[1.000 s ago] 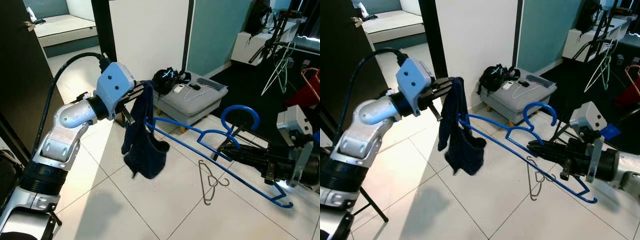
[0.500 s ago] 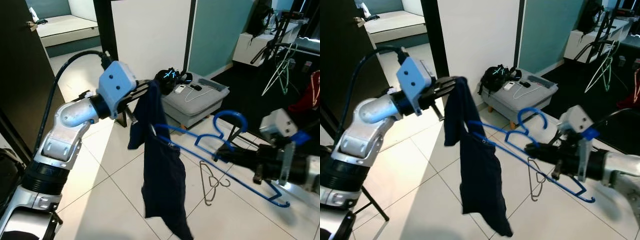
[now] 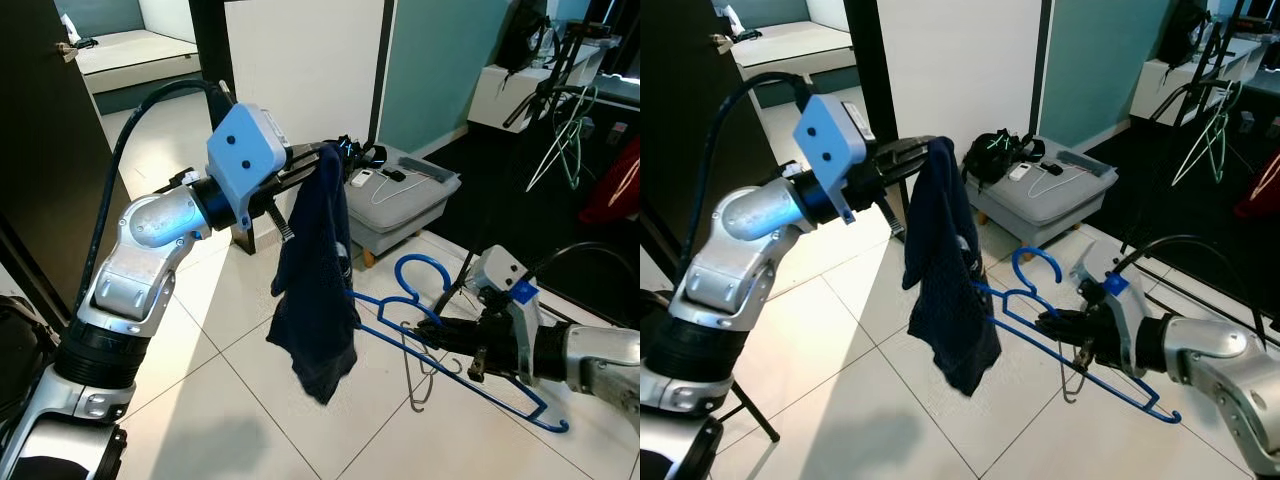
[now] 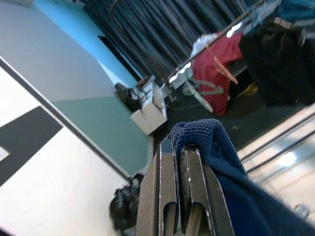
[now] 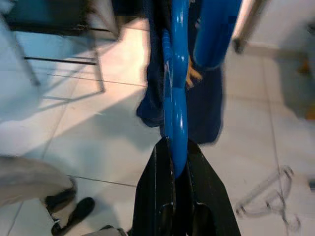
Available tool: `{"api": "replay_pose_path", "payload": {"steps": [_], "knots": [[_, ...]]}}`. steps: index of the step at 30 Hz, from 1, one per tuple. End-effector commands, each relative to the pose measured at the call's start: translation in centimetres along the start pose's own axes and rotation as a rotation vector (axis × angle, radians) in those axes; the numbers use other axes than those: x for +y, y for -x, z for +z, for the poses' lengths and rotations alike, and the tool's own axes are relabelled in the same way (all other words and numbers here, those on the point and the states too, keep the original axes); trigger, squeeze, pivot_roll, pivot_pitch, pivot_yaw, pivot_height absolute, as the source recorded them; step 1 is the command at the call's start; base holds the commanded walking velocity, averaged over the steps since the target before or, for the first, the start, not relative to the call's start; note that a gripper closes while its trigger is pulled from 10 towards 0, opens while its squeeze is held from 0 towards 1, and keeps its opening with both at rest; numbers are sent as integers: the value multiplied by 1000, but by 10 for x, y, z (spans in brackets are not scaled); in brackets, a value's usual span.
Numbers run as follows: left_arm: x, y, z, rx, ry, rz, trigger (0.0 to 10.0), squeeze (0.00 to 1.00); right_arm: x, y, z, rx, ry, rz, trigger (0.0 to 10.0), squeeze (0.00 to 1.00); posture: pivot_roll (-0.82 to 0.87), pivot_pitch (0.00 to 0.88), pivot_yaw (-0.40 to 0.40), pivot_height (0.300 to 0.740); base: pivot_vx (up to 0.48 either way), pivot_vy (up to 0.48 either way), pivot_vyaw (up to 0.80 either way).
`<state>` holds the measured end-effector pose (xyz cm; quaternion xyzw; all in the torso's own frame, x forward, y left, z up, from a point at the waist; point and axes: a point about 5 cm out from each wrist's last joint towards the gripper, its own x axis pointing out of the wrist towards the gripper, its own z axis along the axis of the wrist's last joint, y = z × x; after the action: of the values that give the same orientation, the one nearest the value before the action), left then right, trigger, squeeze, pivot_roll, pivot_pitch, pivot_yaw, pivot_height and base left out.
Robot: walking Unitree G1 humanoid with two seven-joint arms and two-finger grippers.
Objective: Hang hanger
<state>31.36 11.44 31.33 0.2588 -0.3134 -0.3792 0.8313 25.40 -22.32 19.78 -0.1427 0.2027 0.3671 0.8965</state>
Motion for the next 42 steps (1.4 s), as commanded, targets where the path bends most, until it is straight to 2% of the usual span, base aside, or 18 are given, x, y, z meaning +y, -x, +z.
{"api": "replay_pose_path", "payload": {"steps": [1,2,4,5,8,9,11,12,19,21,24,25,27,32,35,42], "knots": [[4,2,1,10,-59,-8,10000,0,-10,0,-6,43,-53,-89,10000,0,-78,0,27,740,0,0,0],[4,5,-4,44,-87,-16,10000,0,-19,2,-6,38,-112,-166,10000,0,-80,0,28,740,0,0,0],[4,5,-4,44,-87,-16,10000,0,-19,2,-6,38,-112,-166,10000,0,-80,0,28,740,0,0,0],[3,7,-8,70,-109,-23,10000,0,-26,4,-6,33,-154,-220,10000,0,-82,0,29,740,0,0,0],[2,9,-12,99,-130,-31,10000,0,-31,5,-5,23,-190,-261,10000,0,-82,0,29,740,0,0,0],[1,14,-19,146,-168,-47,10000,0,-40,11,-5,18,-241,-329,10000,0,-86,0,30,740,0,0,0],[1,14,-19,146,-168,-47,10000,0,-40,11,-5,18,-241,-329,10000,0,-86,0,30,740,0,0,0],[0,19,-25,191,-196,-59,10000,0,-55,20,-9,33,-301,-463,10000,0,-83,0,25,740,0,0,0],[-6,19,-26,199,-191,-70,10000,0,-62,21,-8,18,-332,-542,10000,0,-80,0,24,740,0,0,0],[-11,19,-28,201,-184,-83,10000,0,-57,15,-5,17,-325,-507,10000,0,-81,0,25,740,0,0,0],[-21,19,-32,212,-188,-108,10000,0,-14,-5,-4,102,-270,-188,10000,0,-85,0,23,740,0,0,0],[-21,19,-32,212,-188,-108,10000,0,-14,-5,-4,102,-270,-188,10000,0,-85,0,23,740,0,0,0],[-15,20,-32,217,-213,-94,10000,0,9,-4,-22,254,-211,-44,10000,0,-84,0,18,740,0,0,0],[-8,21,-30,219,-235,-81,10000,0,13,2,-34,348,-186,-28,10000,0,-83,0,15,740,0,0,0],[-1,23,-27,220,-263,-80,10000,0,3,13,-44,432,-157,-91,10000,0,-82,0,14,740,0,0,0],[-1,22,-25,210,-283,-98,10000,0,0,25,-51,499,-122,-78,10000,0,-83,0,9,740,0,0,0]]}}
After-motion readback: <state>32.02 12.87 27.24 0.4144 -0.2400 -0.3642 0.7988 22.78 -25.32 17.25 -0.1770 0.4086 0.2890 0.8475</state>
